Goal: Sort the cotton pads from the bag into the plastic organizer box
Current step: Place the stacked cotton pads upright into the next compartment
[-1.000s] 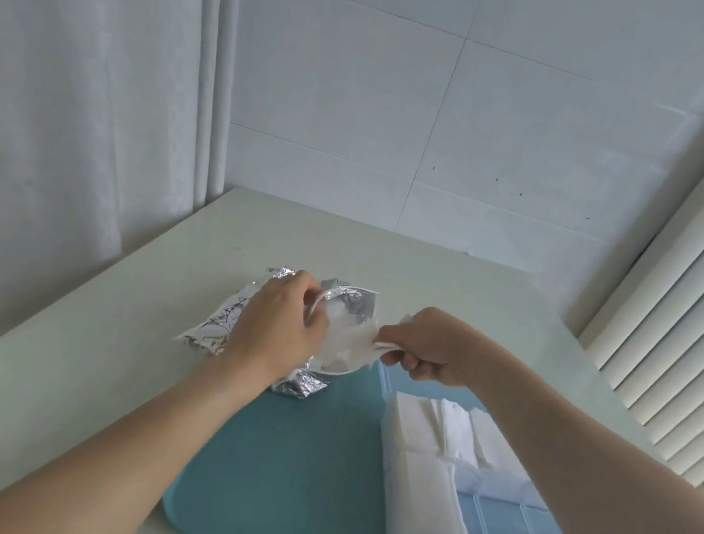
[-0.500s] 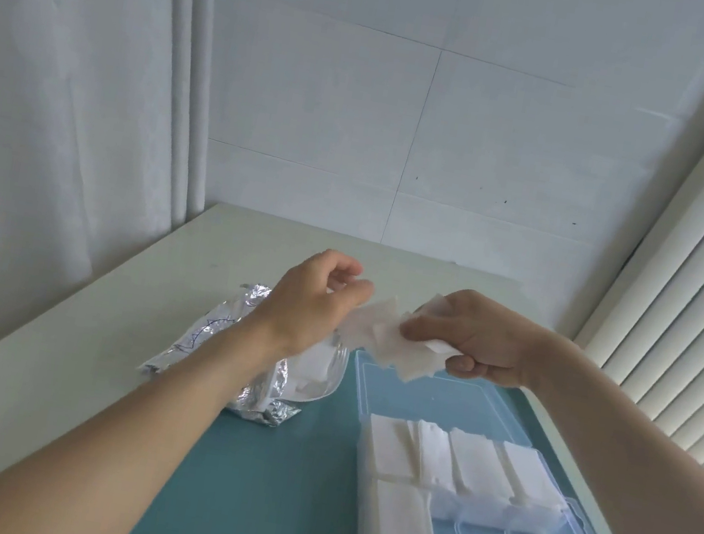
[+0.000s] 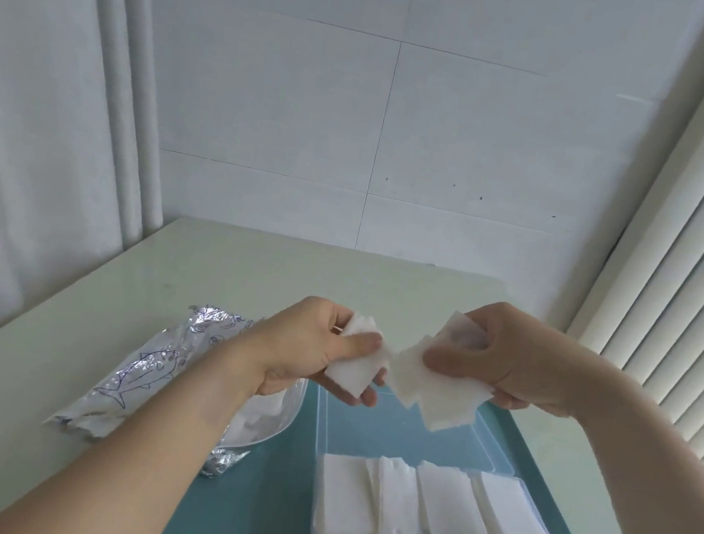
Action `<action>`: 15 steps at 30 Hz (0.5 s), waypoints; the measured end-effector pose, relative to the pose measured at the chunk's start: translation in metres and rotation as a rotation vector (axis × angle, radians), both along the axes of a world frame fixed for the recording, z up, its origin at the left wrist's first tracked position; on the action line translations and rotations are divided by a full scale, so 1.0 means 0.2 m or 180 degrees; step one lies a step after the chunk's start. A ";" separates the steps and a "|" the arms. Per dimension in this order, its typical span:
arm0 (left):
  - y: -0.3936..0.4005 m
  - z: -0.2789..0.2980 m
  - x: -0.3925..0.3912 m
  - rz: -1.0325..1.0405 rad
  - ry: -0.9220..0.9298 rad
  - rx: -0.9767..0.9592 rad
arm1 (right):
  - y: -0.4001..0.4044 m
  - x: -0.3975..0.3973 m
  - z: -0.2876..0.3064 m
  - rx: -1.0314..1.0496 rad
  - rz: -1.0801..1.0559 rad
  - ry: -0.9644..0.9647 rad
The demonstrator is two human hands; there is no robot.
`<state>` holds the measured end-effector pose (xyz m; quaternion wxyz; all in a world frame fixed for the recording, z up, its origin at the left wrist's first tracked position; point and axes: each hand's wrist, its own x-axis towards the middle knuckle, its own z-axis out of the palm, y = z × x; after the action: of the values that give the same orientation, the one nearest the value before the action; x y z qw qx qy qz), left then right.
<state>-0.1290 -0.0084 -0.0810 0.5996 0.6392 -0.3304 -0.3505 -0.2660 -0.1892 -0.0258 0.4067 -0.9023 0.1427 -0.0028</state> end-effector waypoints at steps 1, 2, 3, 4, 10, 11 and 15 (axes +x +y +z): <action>-0.01 -0.01 0.01 0.0218 -0.0005 -0.0023 | -0.02 -0.01 0.00 0.0010 -0.0015 -0.0067; -0.01 -0.01 0.01 0.0407 0.0015 -0.0040 | -0.04 -0.01 -0.01 0.0036 0.0026 -0.0132; -0.02 -0.02 0.01 0.0541 0.0070 -0.0053 | -0.04 -0.02 -0.01 0.0086 0.0100 -0.0186; -0.03 -0.03 0.00 0.0642 0.0141 -0.0061 | -0.04 -0.02 -0.01 0.0175 0.0193 -0.0244; -0.08 -0.04 -0.04 0.0474 0.0458 -0.0104 | 0.01 0.07 -0.08 0.0060 0.0316 -0.0411; -0.07 -0.03 -0.04 0.0297 0.0562 -0.0119 | 0.01 0.08 -0.10 -0.0054 0.0267 -0.0443; -0.04 0.00 -0.04 -0.0385 0.1047 -0.0090 | -0.02 0.10 -0.11 -0.0117 -0.0008 -0.0675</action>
<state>-0.1367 -0.0162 -0.0811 0.6323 0.5436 -0.2705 -0.4811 -0.2455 -0.1929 -0.0485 0.4029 -0.9041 0.0999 -0.1014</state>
